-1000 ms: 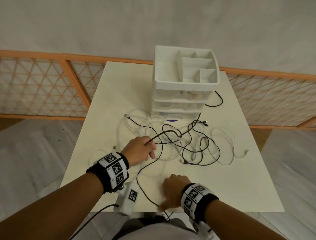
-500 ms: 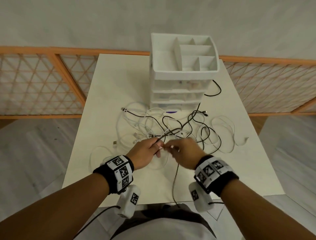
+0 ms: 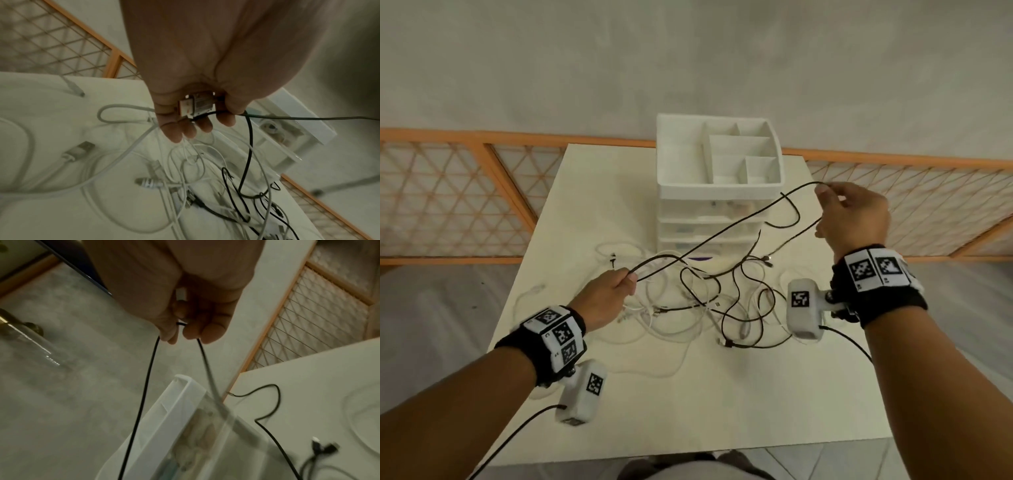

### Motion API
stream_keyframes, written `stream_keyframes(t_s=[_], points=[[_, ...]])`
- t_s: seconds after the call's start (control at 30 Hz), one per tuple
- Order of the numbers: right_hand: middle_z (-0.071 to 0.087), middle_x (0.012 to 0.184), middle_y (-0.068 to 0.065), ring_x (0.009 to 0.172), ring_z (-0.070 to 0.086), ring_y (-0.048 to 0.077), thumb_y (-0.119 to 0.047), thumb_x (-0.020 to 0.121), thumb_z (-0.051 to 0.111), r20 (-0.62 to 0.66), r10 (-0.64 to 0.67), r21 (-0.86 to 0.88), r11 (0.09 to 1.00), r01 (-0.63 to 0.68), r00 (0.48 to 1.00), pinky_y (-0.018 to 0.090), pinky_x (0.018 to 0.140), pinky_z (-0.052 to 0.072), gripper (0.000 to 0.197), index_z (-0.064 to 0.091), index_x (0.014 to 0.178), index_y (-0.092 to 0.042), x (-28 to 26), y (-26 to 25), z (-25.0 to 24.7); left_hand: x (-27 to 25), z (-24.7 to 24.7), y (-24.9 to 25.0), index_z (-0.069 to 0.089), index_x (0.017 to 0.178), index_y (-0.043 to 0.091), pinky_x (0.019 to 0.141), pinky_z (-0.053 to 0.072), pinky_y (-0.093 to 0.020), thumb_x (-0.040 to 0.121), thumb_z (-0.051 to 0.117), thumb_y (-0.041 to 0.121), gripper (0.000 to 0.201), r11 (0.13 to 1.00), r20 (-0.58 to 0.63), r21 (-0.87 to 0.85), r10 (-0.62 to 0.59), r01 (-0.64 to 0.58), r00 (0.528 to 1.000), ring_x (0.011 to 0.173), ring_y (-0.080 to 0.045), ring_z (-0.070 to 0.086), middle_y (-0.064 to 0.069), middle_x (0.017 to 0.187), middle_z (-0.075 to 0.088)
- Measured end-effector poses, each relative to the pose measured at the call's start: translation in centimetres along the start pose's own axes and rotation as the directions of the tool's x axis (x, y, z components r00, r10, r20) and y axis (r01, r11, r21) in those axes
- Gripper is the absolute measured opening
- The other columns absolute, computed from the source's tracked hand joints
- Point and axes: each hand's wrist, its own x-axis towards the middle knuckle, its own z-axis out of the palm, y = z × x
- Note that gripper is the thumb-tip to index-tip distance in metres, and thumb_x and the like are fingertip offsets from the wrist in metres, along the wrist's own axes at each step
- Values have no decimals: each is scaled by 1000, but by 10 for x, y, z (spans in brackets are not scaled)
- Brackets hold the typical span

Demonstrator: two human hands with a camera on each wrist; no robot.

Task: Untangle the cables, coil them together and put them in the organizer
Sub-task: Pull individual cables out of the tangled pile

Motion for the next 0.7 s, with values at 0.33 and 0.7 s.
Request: stream_keyframes(t_s=[0.33, 0.7], points=[[72, 104, 0, 77, 74, 21, -19, 91, 57, 276, 40, -152, 988, 3, 960, 40, 78, 61, 53, 44, 141, -33, 47, -2, 3, -14, -12, 27, 60, 71, 10, 58, 42, -30, 103, 46, 30, 41, 987, -149, -154, -65, 42, 987, 56, -20, 47, 3, 54, 52], [60, 61, -5, 61, 55, 13, -37, 90, 60, 734, -304, 0, 894, 448, 607, 36, 65, 51, 9, 66, 92, -30, -97, -14, 53, -26, 2, 121, 62, 89, 4, 42, 30, -23, 104, 44, 23, 30, 939, 29, -341, 68, -54, 997, 47, -15, 39, -5, 60, 62]])
